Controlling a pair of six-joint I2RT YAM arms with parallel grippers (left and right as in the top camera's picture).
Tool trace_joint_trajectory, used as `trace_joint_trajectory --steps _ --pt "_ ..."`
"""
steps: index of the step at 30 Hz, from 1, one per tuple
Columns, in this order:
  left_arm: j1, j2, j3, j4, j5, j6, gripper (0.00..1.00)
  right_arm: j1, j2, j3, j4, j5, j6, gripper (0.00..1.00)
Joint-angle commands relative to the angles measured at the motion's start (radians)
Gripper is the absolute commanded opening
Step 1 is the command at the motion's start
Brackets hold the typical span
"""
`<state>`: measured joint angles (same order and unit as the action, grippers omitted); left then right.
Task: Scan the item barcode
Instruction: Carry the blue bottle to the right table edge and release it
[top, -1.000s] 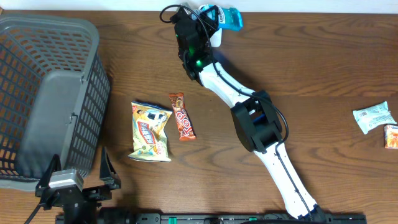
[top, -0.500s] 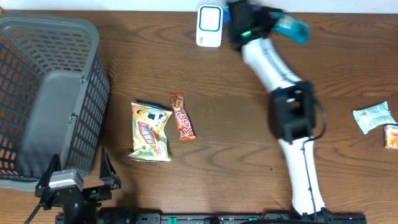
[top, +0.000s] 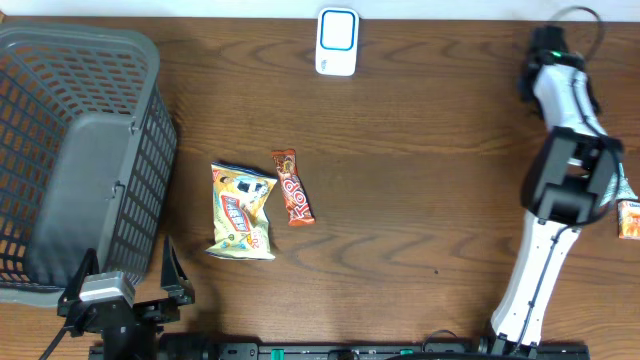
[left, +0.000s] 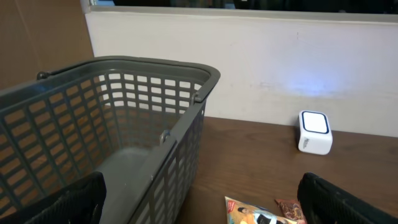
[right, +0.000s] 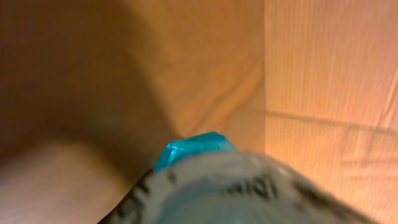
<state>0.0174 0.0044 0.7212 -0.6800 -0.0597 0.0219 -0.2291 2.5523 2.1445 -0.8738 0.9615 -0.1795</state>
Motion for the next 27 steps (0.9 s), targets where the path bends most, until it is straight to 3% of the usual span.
trace_joint_trajectory --steps 1,5,8,10,15,23,27 --pt "-0.004 -0.001 0.002 0.000 -0.013 -0.008 0.98 -0.083 -0.044 -0.051 -0.003 -0.142 0.077 0.24" --pt "-0.004 -0.001 0.002 0.000 -0.013 -0.008 0.98 -0.116 -0.051 -0.050 -0.021 -0.267 0.135 0.47" --pt "-0.004 -0.001 0.002 0.000 -0.013 -0.008 0.98 -0.107 -0.079 -0.048 -0.020 -0.357 0.134 0.82" --pt "-0.004 -0.001 0.002 0.000 -0.013 -0.008 0.98 -0.092 -0.108 -0.042 -0.019 -0.401 0.134 0.99" --pt "-0.004 -0.001 0.002 0.000 -0.013 -0.008 0.98 -0.037 -0.219 -0.024 -0.019 -0.512 0.166 0.99" --pt "-0.004 -0.001 0.002 0.001 -0.013 -0.008 0.98 0.130 -0.398 -0.024 -0.149 -1.425 0.213 0.99" --pt "-0.004 -0.001 0.002 0.004 -0.013 -0.008 0.98 0.251 -0.390 -0.041 -0.190 -1.634 0.289 0.99"
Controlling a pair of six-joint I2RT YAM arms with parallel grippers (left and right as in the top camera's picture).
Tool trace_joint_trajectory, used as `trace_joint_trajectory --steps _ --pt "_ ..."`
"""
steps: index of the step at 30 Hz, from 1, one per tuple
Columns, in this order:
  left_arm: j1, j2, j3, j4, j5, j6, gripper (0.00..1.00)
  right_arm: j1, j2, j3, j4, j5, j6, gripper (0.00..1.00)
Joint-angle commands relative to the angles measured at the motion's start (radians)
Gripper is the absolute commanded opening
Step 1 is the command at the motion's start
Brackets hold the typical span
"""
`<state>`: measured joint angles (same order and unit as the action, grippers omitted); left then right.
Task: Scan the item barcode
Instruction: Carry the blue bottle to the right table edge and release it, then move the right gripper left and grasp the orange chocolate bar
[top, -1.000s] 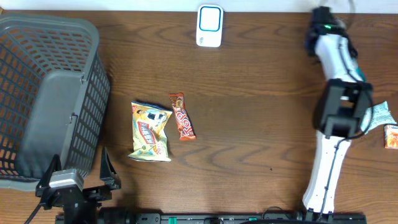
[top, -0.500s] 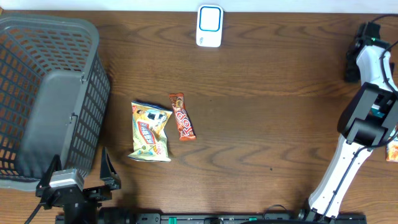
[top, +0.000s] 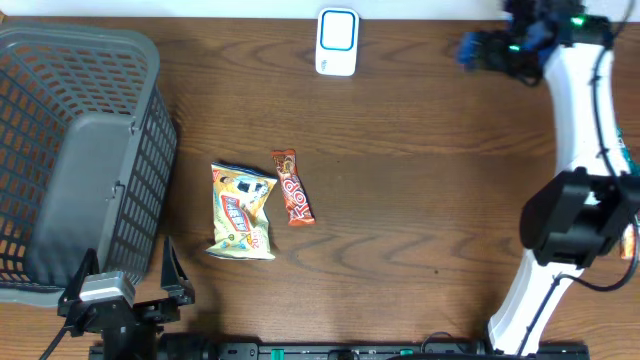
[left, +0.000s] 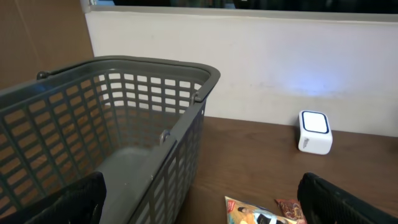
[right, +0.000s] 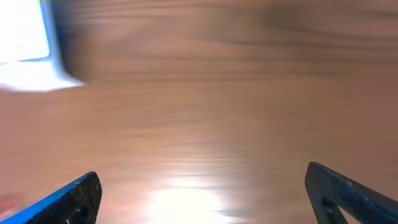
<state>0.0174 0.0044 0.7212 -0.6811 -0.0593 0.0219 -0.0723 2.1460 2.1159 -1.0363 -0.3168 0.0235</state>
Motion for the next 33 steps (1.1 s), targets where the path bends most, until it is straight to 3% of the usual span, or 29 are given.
trace_joint_trajectory --steps 1,5,12,17,26,33 --pt "-0.004 -0.001 0.002 0.009 -0.013 -0.008 0.98 0.138 0.020 -0.028 -0.033 -0.346 0.130 0.99" --pt "-0.004 -0.001 0.002 0.009 -0.013 -0.008 0.98 0.315 0.021 -0.111 -0.053 -0.237 0.167 0.99" --pt "-0.004 -0.001 0.002 0.009 -0.013 -0.008 0.98 0.654 0.021 -0.290 -0.040 0.252 0.272 0.99" --pt "-0.004 -0.002 0.002 0.010 -0.013 -0.009 0.98 0.836 0.021 -0.359 0.017 0.482 0.299 0.99" --pt "-0.004 -0.002 0.002 0.010 -0.013 -0.009 0.98 1.009 0.048 -0.492 0.234 0.760 0.320 0.93" --pt "-0.004 -0.002 0.002 0.009 -0.013 -0.009 0.98 1.085 0.125 -0.497 0.346 0.960 0.299 0.84"
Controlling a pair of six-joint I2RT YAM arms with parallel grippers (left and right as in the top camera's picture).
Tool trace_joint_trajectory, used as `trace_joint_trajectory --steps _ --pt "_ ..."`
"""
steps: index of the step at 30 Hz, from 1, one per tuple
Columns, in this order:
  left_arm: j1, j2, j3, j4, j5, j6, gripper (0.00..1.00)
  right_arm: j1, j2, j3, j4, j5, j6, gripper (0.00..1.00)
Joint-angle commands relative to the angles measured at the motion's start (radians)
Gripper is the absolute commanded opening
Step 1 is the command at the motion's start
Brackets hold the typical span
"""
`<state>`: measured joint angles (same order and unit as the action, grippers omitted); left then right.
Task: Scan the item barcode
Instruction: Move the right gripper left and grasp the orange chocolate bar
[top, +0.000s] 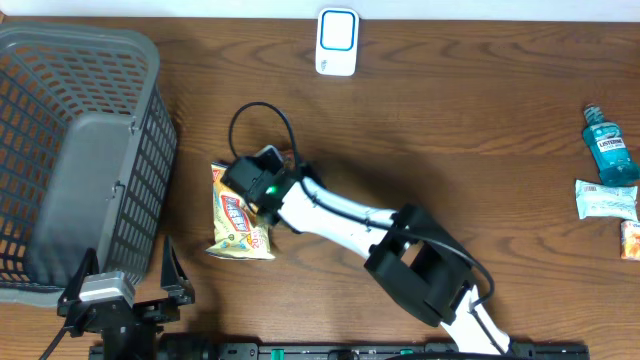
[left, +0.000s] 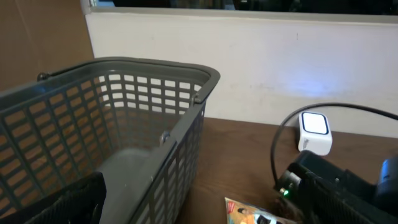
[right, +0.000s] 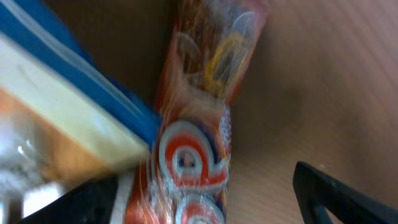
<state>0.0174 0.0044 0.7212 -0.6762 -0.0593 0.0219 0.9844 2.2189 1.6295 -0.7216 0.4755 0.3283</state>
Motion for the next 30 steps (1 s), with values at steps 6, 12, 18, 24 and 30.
trace_joint_trajectory --steps 6,12,18,24,30 --pt "-0.004 -0.002 0.002 0.004 -0.013 -0.009 0.98 0.041 0.181 -0.010 0.018 0.183 -0.024 0.76" --pt "-0.004 -0.002 0.002 0.005 -0.013 -0.009 0.98 0.033 0.218 -0.010 -0.114 0.157 0.076 0.27" --pt "-0.004 -0.002 0.002 0.005 -0.013 -0.009 0.98 0.014 0.211 0.014 -0.184 0.081 0.079 0.01" --pt "-0.004 -0.002 0.002 0.005 -0.012 -0.009 0.98 -0.046 0.119 0.169 -0.370 -0.093 0.016 0.01" --pt "-0.004 -0.002 0.002 0.005 -0.013 -0.009 0.98 -0.169 -0.056 0.198 -0.377 -0.634 -0.224 0.01"
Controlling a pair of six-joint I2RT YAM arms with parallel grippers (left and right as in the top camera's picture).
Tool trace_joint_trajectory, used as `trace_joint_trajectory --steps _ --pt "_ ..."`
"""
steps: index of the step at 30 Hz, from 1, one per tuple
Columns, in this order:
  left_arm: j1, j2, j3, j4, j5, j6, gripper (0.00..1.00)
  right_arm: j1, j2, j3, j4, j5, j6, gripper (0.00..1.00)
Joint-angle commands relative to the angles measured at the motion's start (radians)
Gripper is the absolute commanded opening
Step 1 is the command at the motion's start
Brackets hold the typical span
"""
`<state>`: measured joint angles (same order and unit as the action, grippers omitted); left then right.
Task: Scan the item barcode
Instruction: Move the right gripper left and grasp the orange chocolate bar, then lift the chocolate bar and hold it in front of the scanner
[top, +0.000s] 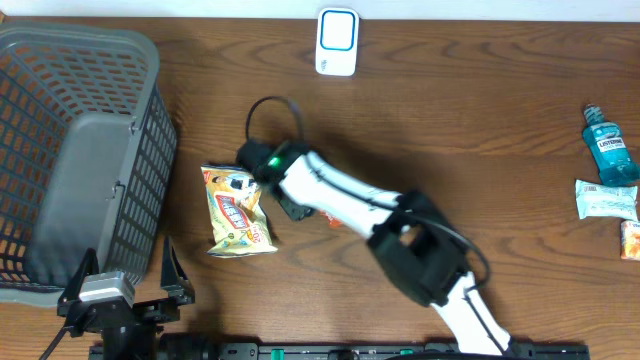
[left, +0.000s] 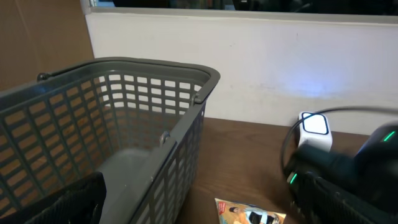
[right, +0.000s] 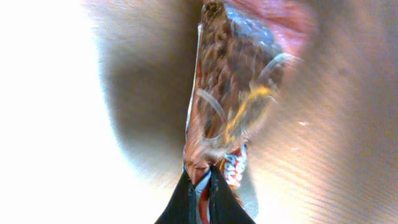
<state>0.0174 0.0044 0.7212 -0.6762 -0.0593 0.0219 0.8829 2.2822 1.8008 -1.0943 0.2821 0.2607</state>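
Observation:
The red-brown candy bar (right: 239, 81) fills the right wrist view, and my right gripper (right: 200, 182) is shut on its near end. From overhead my right gripper (top: 292, 207) reaches across to the table's middle left, and its arm hides most of the bar. The white scanner with a blue face (top: 337, 41) stands at the back edge; its light shows in the left wrist view (left: 314, 130). My left gripper (top: 125, 288) rests open at the front left with nothing between its fingers (left: 81, 199).
A grey mesh basket (top: 60, 60) takes up the left side. A yellow snack bag (top: 238, 210) lies just left of the right gripper. At the far right are a blue mouthwash bottle (top: 605, 145), a white packet (top: 605, 198) and an orange item (top: 630, 240).
My right gripper was open over the candy bar and is now shut on its end. The bar has left its spot beside the bag. The yellow bag has shifted a little to the left.
My right arm first stood at the far right edge with the blue-capped bottle close in its view. Then its gripper was open at the back right. Then it hung open over the candy bar beside the yellow bag, and now holds the bar. The left arm never moved.

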Motion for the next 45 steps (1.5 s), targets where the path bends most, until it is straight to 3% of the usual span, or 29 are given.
trace_joint_trajectory --steps 1,5,15,20,29,38,41,45 --pt "-0.004 -0.002 0.002 0.005 -0.013 -0.009 0.98 -0.095 -0.139 0.027 -0.010 -0.526 -0.193 0.01" --pt "-0.004 -0.002 0.002 0.008 -0.012 -0.009 0.98 -0.204 -0.154 0.019 -0.045 -0.872 -0.318 0.01" --pt "-0.004 -0.002 0.002 0.008 -0.013 -0.009 0.97 -0.328 -0.153 -0.158 -0.032 -1.498 -0.542 0.01" --pt "-0.004 -0.002 0.002 0.008 -0.013 -0.009 0.98 -0.349 -0.153 -0.222 -0.050 -1.844 -0.546 0.01" --pt "-0.004 -0.002 0.002 0.008 -0.013 -0.009 0.98 -0.347 -0.153 -0.225 -0.289 -1.843 -0.101 0.01" --pt "-0.004 -0.002 0.002 0.008 -0.013 -0.009 0.98 -0.348 -0.153 -0.225 -0.312 -1.843 -0.098 0.01" --pt "-0.004 -0.002 0.002 0.008 -0.013 -0.009 0.98 -0.348 -0.153 -0.225 -0.275 -1.816 -0.180 0.01" --pt "-0.004 -0.002 0.002 0.008 -0.013 -0.009 0.98 -0.348 -0.154 -0.224 -0.124 -1.606 -0.285 0.01"
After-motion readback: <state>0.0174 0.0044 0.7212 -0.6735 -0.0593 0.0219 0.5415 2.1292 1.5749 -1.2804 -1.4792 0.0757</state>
